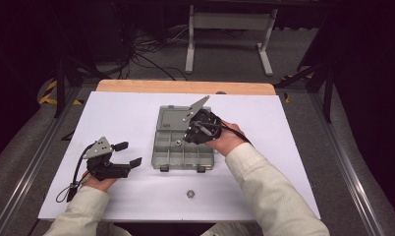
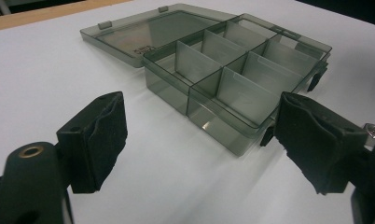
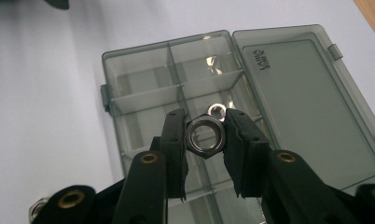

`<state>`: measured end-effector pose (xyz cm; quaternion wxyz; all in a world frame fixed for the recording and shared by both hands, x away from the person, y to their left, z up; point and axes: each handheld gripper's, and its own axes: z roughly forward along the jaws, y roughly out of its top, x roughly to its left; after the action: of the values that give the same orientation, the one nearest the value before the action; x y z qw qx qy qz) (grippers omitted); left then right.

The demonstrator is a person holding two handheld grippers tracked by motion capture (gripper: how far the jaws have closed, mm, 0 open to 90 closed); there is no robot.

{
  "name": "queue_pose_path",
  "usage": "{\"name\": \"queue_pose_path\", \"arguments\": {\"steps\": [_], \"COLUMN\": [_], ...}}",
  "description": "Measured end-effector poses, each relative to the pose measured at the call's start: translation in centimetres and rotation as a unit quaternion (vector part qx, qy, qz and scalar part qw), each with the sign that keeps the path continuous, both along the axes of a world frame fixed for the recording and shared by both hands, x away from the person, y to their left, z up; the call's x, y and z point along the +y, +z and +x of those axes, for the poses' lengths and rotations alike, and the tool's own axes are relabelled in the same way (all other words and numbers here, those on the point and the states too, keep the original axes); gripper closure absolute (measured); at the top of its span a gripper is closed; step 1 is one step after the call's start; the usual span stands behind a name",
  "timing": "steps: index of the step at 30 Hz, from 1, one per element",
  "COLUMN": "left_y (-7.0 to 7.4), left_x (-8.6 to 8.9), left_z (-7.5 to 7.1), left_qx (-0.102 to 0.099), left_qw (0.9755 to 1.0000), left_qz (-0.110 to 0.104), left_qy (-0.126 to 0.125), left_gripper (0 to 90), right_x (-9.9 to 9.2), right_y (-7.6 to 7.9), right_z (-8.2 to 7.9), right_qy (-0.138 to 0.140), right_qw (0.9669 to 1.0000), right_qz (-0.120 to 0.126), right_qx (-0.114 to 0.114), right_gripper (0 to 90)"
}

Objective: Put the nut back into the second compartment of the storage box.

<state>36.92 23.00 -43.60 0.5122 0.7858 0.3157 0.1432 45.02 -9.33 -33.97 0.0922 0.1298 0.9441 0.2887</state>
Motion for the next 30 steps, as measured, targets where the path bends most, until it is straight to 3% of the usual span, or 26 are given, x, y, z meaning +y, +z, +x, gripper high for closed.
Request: {"name": "queue_pose_path", "arguments": {"steps": [9, 22, 30], "left_y": [0.0, -0.1, -0.2], "left_x": [0.0, 0.0, 0.8], "left_z": [0.1, 0.0, -0.6], "left_qx": [0.0, 0.0, -0.004], "left_qw": [1.0, 1.0, 0.9999], "left_qz": [-0.002, 0.001, 0.003], "left_qy": [-0.001, -0.001, 0.013], "left_gripper": [17.7, 17.7, 17.7], "right_x": [1.2, 1.1, 1.8], "right_y": [-0.2, -1.3, -2.7], "right_z": [1.9, 4.1, 5.0], "right_qy": [-0.011, -0.036, -0.036], "right_qw": [0.9999, 0.9992, 0.999], "right_qz": [-0.004, 0.0, -0.008], "right_qx": [0.003, 0.015, 0.026], "right_gripper": [69.5, 69.6, 69.5]}}
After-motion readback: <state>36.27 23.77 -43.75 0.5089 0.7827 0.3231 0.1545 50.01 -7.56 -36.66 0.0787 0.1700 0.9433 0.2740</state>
